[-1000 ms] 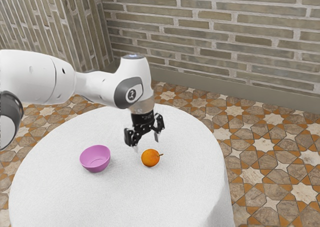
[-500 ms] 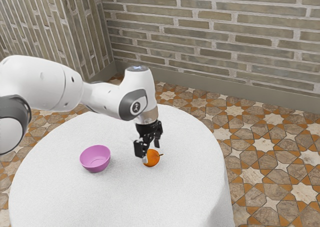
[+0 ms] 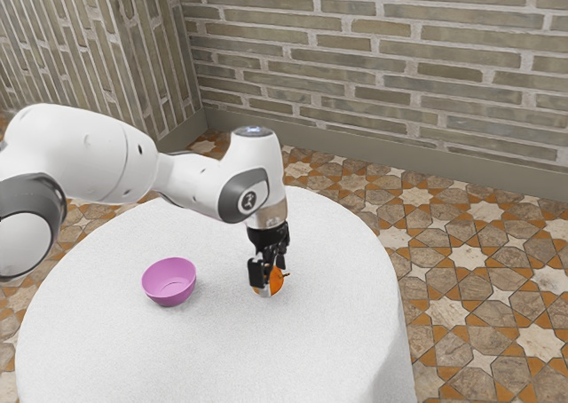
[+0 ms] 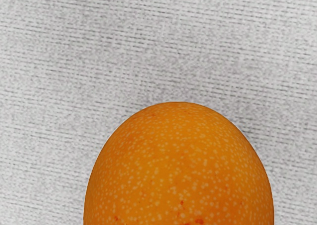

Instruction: Place the pear in the bowl.

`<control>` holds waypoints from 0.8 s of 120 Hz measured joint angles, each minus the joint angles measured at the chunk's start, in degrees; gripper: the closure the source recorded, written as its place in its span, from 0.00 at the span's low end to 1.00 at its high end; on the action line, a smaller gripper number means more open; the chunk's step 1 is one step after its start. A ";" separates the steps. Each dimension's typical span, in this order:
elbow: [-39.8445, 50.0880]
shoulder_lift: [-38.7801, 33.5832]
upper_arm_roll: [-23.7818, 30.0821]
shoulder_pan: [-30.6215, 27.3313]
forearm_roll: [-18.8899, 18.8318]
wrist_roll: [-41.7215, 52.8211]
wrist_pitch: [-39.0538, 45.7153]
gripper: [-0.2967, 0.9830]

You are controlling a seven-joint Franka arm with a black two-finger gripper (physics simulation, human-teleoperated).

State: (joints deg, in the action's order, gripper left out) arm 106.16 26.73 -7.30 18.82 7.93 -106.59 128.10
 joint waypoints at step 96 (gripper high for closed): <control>1.25 -2.65 0.19 -0.46 -0.38 -5.41 0.06 0.55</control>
State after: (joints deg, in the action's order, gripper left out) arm 107.41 24.08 -7.12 18.36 7.55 -112.00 128.15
